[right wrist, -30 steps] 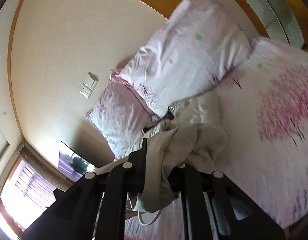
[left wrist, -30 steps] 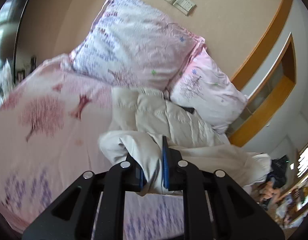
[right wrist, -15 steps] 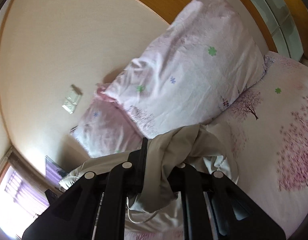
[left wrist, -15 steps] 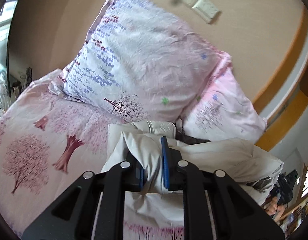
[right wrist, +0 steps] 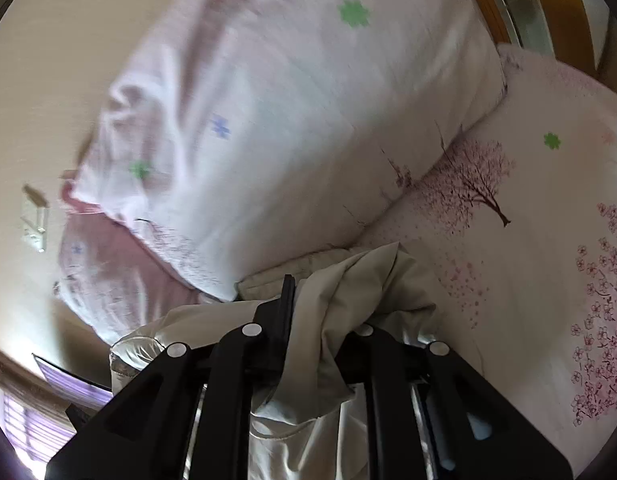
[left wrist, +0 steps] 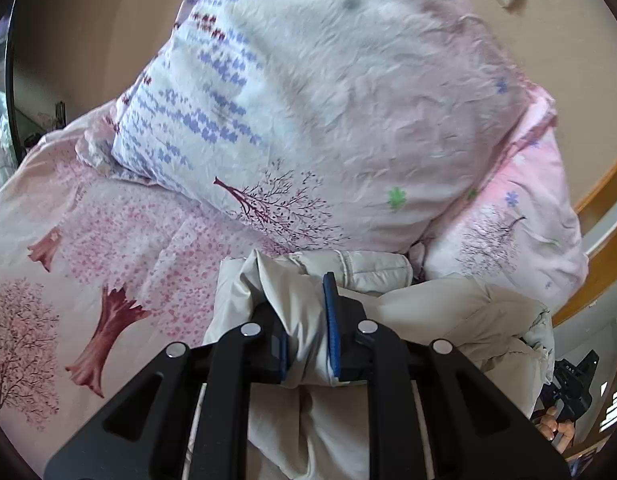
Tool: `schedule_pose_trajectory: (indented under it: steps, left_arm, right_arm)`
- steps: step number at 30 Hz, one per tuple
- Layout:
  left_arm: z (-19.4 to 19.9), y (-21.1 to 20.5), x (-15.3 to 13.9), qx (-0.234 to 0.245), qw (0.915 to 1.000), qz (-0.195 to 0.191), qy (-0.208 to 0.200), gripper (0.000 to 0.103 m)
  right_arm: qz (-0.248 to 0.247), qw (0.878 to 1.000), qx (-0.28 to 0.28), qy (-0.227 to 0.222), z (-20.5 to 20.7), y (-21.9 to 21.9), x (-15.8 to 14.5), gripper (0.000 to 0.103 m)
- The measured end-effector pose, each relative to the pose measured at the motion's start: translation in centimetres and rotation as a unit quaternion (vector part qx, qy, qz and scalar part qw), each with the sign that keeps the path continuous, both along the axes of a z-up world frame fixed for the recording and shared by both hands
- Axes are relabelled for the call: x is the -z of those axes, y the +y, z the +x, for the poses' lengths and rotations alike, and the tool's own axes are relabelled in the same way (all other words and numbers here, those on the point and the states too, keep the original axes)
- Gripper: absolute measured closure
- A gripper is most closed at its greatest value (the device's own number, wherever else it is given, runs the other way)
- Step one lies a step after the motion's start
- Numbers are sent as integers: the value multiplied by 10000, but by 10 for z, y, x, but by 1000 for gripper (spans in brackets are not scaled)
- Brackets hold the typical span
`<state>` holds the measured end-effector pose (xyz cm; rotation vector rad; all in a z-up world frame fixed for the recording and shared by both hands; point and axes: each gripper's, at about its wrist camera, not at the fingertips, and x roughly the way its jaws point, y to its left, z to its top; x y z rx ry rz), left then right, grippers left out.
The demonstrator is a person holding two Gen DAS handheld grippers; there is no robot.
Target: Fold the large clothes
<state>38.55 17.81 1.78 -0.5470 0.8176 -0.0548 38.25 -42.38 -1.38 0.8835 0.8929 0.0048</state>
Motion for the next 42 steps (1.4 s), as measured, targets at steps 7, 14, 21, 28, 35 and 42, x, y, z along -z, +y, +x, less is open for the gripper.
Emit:
schedule_pose_trajectory:
  steps: [7,14,21,28,35,42]
  left_arm:
    - [24,3,23,-175,9987,-196,440,83]
    - [35,8,32,-193,9953,-729,609,59]
    - [25,18,18,-267,9937,-1044,312,21]
    - [-8,-23,-26,240,9992,113,-289,18]
    - [-37,-119,-25,1508,9736,1665,-398,18]
    - [-21,-125,5,1523,9644,2140,309,21]
  right_arm:
    - [-13,9969,-33,790,34,6,29,83]
    - [1235,9865,349,1021,40,-20,44,53]
    - [182,9965,815,103,12,-34,-10,35]
    - [-1920,9749,-967,-576,-8,80,-51,50]
    - [-2986,9269,-2207,-554,-25,188,-34,64]
    - [-3444,9049,-2479,323,-5,207,-4,63]
